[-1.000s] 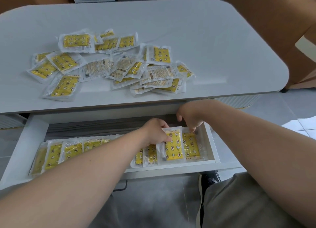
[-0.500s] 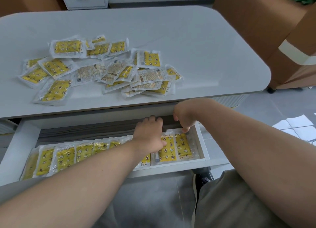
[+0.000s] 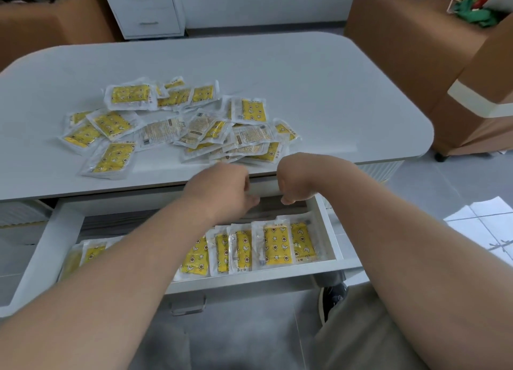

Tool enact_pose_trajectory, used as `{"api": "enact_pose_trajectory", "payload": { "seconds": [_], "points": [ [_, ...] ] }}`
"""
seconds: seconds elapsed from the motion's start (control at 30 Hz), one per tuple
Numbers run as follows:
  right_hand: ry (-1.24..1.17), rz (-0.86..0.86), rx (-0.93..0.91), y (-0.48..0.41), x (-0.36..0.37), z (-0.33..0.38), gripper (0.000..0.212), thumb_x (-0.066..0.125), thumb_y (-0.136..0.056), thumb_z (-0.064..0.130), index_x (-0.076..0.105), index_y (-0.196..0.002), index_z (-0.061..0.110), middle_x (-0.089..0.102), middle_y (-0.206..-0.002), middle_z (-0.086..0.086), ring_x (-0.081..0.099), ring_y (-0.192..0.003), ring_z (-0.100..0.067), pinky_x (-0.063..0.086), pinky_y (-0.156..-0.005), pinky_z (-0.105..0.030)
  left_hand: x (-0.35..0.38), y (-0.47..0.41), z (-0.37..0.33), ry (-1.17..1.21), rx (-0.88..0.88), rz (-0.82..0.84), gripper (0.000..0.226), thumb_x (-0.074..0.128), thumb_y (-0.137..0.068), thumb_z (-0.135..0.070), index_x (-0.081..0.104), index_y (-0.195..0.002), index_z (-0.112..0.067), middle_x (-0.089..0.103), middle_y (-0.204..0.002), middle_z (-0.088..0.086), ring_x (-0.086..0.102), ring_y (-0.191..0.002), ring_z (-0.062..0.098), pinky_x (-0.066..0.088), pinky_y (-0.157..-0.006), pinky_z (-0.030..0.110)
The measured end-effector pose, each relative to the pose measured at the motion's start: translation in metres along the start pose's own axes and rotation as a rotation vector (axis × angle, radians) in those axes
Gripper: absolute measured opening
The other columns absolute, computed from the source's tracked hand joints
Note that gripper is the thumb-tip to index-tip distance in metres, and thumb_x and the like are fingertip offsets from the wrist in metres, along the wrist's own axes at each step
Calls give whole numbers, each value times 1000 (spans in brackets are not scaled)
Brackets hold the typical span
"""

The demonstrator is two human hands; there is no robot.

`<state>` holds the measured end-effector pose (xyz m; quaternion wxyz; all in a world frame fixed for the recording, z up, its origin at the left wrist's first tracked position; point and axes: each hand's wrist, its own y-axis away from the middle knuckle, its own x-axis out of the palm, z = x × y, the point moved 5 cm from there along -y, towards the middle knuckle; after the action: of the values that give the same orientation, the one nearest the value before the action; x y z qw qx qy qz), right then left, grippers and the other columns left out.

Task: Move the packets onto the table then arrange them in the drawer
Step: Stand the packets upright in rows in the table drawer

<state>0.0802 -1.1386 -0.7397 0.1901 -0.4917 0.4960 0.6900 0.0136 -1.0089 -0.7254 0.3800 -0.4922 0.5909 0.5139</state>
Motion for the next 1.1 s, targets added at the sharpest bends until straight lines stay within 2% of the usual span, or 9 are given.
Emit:
{"api": "enact_pose_trajectory", "payload": {
  "seconds": [0.07,0.2,0.4,0.57,0.67,0.77,0.9,1.0,1.1],
  "points": [
    [-83,-105,20,0,-4,4,16,64,-90,21,57,-79,12,57,-81,-2,59,-78,-22,52,-73,-34,-17,4,12,85,-21,-92,25,67,-89,-49,63,-97,-26,64,-93,-7,61,-86,17,55,-80,37],
    [-269,-262,79,3,-16,8,15,56,-91,16,54,-107,16,58,-97,1,60,-90,-23,56,-78,-38,-30,3,43,250,-83,-312,17,69,-91,-38,65,-102,-25,66,-98,-5,62,-87,18,54,-77,36],
    [-359,-547,146,1,-28,20,38,56,-86,10,48,-123,12,44,-120,-10,46,-110,-30,47,-88,-39,-21,-11,62,125,-94,-372,53,65,-94,-41,49,-138,-16,49,-140,3,48,-126,25,44,-97,40],
    [-277,-560,66,-20,-18,34,60,58,-92,30,36,-146,14,33,-152,-10,29,-141,-33,31,-112,-47,-6,-21,71,104,-77,-293,83,56,-94,-56,22,-157,-14,13,-166,7,15,-152,23,24,-119,43],
    [-201,-467,25,-35,-9,39,83,52,-98,50,11,-160,13,5,-169,-9,3,-155,-31,15,-123,-52,6,-32,79,100,-112,-246,88,43,-95,-65,8,-160,-18,-7,-168,6,-1,-155,24,13,-124,46],
    [-107,-416,40,-48,-8,41,93,40,-98,65,-7,-162,17,-14,-170,-2,-18,-155,-28,-5,-122,-61,11,-43,86,36,-108,-242,90,30,-94,-72,0,-160,-19,-11,-168,4,-9,-155,22,5,-125,50],
    [-59,-403,26,-57,-12,42,87,34,-97,69,0,-163,24,-1,-171,1,-14,-156,-29,-9,-118,-68,13,-52,88,30,-88,-274,92,26,-93,-74,4,-160,-14,13,-166,10,9,-154,26,10,-124,52],
    [-74,-422,18,-59,-11,43,81,35,-96,69,10,-161,28,15,-168,-3,4,-156,-29,4,-120,-67,8,-50,85,69,-82,-347,90,36,-94,-70,16,-157,-10,35,-152,16,37,-139,33,32,-115,46],
    [-37,-507,41,-54,-13,44,74,42,-93,71,36,-151,25,37,-155,-9,28,-147,-32,20,-119,-58,6,-46,83,79,-96,-361,85,36,-95,-67,22,-156,-9,41,-142,17,46,-127,33,42,-102,42]
  ]
}}
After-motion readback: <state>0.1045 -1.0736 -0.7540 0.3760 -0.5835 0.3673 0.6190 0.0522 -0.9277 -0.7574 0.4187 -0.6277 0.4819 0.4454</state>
